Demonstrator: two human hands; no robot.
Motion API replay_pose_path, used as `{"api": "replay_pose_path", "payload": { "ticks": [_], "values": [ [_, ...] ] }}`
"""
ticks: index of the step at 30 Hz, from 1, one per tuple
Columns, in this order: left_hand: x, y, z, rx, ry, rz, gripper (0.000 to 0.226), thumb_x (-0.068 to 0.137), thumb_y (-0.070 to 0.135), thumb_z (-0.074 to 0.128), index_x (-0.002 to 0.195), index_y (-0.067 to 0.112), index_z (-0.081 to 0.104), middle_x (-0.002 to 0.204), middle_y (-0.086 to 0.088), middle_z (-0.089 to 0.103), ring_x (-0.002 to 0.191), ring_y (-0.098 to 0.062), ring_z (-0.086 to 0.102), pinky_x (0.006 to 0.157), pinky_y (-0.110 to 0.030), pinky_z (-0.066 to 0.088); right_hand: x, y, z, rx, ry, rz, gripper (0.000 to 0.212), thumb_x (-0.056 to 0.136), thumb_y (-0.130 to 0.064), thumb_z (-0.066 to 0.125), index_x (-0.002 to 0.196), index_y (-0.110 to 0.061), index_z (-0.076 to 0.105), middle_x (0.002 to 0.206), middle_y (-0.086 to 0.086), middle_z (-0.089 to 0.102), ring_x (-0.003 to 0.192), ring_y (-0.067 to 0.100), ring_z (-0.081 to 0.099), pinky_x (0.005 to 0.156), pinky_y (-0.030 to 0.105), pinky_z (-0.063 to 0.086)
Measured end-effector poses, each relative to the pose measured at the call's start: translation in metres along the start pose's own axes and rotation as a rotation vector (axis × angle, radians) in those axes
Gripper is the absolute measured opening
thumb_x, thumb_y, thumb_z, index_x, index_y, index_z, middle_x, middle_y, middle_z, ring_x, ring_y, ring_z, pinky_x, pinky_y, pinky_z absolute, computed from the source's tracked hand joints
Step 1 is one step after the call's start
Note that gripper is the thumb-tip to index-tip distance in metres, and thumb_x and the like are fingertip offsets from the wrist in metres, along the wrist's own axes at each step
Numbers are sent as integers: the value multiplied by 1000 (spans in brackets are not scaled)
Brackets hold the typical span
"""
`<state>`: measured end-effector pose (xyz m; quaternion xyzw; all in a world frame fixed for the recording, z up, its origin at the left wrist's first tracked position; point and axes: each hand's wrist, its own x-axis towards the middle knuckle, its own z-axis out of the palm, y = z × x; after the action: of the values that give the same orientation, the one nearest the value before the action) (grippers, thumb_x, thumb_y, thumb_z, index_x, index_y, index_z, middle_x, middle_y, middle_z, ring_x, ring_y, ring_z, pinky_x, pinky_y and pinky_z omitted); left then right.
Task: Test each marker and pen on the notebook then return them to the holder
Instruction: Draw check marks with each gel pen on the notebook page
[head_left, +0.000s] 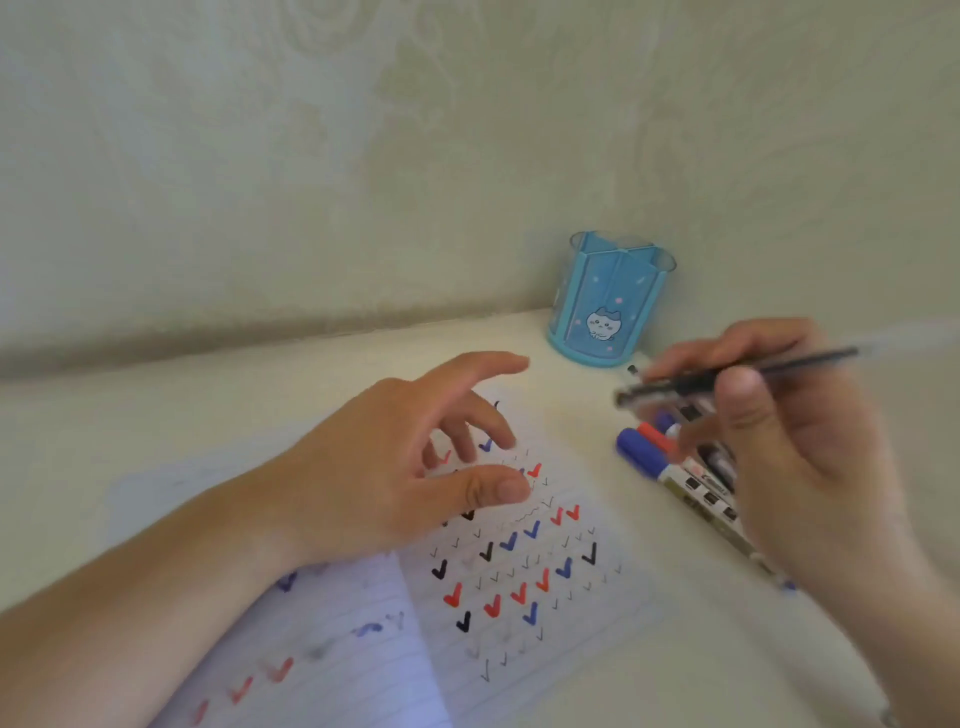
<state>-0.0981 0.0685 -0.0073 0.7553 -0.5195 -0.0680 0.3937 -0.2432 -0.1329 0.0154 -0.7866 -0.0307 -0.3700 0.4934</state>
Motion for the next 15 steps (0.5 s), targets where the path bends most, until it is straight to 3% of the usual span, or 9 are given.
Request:
{"api": "replay_pose_path", "payload": {
  "ticks": [2, 5, 10, 15],
  "values": [
    [1, -7, -1, 296, -25, -39, 68, 72, 80, 50, 133, 53, 36, 115, 37, 55, 103, 9, 52, 86, -21, 46, 9, 3, -35, -444, 64, 111, 19, 93, -36, 55, 110, -34, 48, 64, -2, 65, 46, 9, 55, 46, 18, 43],
    [2, -11, 0, 381, -86, -79, 61, 75, 77, 50, 129, 49, 45, 119, 39, 46, 113, 16, 37, 99, -18, 36, 14, 15, -73, -981, 34, 329, 29, 85, -48, 60, 111, -35, 56, 57, -8, 62, 52, 11, 57, 56, 31, 48],
    [1, -14, -6, 386, -97, -110, 68, 72, 78, 50, 131, 43, 48, 127, 33, 42, 120, 6, 35, 106, -23, 33, 13, 35, -77, -1197, -102, 490, 27, 80, -58, 59, 78, -32, 59, 64, -11, 63, 49, 15, 60, 54, 34, 54],
    [-2, -23, -22, 415, -114, -194, 66, 74, 74, 54, 130, 40, 48, 128, 28, 40, 121, 0, 36, 106, -26, 34, 10, 38, -71, -1224, -11, 421, 31, 83, -59, 55, 94, -31, 63, 81, -7, 65, 72, 24, 62, 65, 35, 54]
  ]
}}
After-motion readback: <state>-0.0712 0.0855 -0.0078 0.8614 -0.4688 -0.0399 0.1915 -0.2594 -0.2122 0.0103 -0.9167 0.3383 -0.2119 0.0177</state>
